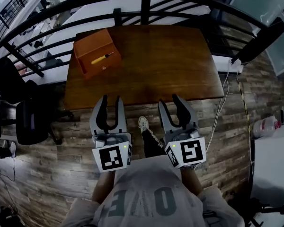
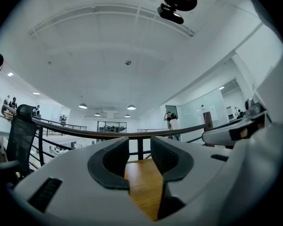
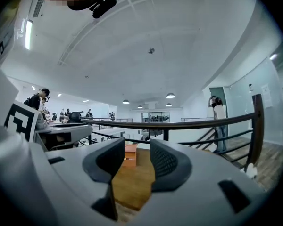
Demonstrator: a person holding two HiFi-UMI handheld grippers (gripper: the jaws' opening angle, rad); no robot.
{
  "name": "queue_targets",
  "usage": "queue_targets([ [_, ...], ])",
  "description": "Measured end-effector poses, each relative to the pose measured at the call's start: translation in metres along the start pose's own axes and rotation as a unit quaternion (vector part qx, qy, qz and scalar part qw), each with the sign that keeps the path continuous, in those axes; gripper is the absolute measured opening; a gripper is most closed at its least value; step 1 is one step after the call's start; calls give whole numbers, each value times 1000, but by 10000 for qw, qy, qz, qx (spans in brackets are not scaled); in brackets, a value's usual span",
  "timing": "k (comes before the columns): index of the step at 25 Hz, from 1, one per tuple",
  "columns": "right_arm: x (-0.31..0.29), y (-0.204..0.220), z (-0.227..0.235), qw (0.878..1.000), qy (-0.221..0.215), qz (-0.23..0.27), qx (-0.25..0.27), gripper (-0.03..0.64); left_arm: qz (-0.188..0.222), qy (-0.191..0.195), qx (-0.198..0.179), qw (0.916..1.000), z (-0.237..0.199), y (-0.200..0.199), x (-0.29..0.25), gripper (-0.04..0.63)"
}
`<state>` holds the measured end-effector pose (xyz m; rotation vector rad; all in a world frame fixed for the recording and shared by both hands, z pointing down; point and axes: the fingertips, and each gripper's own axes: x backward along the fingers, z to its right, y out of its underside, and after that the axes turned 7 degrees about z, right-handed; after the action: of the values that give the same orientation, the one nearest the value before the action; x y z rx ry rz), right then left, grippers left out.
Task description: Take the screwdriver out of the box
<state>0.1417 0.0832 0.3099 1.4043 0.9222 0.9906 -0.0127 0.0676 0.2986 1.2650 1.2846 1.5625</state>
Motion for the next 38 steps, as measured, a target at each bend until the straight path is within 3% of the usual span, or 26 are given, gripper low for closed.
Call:
queue_targets([
  [8,-133,-19,51,9974,-690,14,225,161,177,-591,-191,9979,-28,-11,-127,138],
  [15,-207,-15,71,9921,-1217,-58,306,161,53,-899,-337,9954,-45,2,-196,141],
  [22,-239,-12,77,9896,-1426,-105,179,161,-60,-923,-391,9949,-47,8,-225,142],
  [30,-258,-20,82,9926,-1195,127,167,161,-64,-641,-427,9970,-43,8,-246,161],
  [38,-263,-23,77,9928,-1181,153,147,161,-162,-642,-357,9972,-54,12,-247,161],
])
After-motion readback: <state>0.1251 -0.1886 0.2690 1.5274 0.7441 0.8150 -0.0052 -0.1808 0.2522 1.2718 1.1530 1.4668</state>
